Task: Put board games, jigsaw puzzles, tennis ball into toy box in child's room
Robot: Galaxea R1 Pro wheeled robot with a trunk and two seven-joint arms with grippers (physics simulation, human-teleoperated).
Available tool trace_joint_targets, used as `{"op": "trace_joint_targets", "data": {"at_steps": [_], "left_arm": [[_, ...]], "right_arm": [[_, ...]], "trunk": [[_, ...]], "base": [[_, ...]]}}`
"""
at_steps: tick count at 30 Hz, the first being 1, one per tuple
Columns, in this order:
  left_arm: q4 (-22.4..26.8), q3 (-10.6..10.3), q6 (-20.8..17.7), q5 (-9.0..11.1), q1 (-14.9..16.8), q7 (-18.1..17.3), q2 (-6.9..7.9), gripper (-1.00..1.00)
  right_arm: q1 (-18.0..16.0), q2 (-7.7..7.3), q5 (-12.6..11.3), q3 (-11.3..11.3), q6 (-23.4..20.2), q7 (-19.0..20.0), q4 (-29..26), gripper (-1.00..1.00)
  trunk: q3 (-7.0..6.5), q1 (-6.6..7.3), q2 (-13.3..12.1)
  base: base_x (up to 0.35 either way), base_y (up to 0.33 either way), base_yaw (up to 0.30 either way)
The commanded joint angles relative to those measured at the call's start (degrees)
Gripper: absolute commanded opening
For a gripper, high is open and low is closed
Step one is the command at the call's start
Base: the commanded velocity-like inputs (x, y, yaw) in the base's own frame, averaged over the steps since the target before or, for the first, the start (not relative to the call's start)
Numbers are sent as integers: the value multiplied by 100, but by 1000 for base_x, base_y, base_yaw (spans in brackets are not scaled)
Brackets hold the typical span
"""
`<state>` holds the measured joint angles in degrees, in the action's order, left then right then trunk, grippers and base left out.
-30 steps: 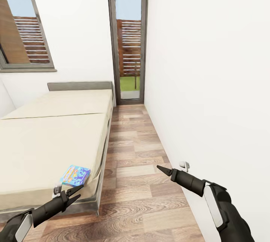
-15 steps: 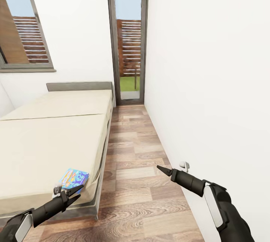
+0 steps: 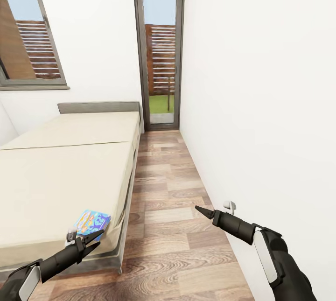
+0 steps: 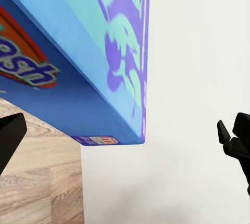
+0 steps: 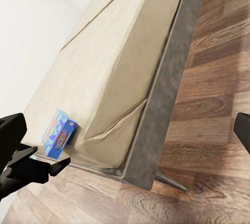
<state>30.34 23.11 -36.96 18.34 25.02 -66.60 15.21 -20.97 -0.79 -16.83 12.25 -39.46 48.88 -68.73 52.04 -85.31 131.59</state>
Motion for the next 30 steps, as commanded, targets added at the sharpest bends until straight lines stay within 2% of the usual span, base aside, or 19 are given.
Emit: {"op": "trace_joint_targets", "data": {"at_steps": [1,30], "left_arm": [[-1,6,-49,14,3,-13,0,100],[-1,24,-44,16,3,-42,-2,100]], "right_arm": [[-3,0,-23,5,-35,8,0,100],[-3,0,-23,5,-28,8,0,100]], "trunk": [[5,1,2],[5,1,2]], "base": [[34,6,0],[25,11,0]]}}
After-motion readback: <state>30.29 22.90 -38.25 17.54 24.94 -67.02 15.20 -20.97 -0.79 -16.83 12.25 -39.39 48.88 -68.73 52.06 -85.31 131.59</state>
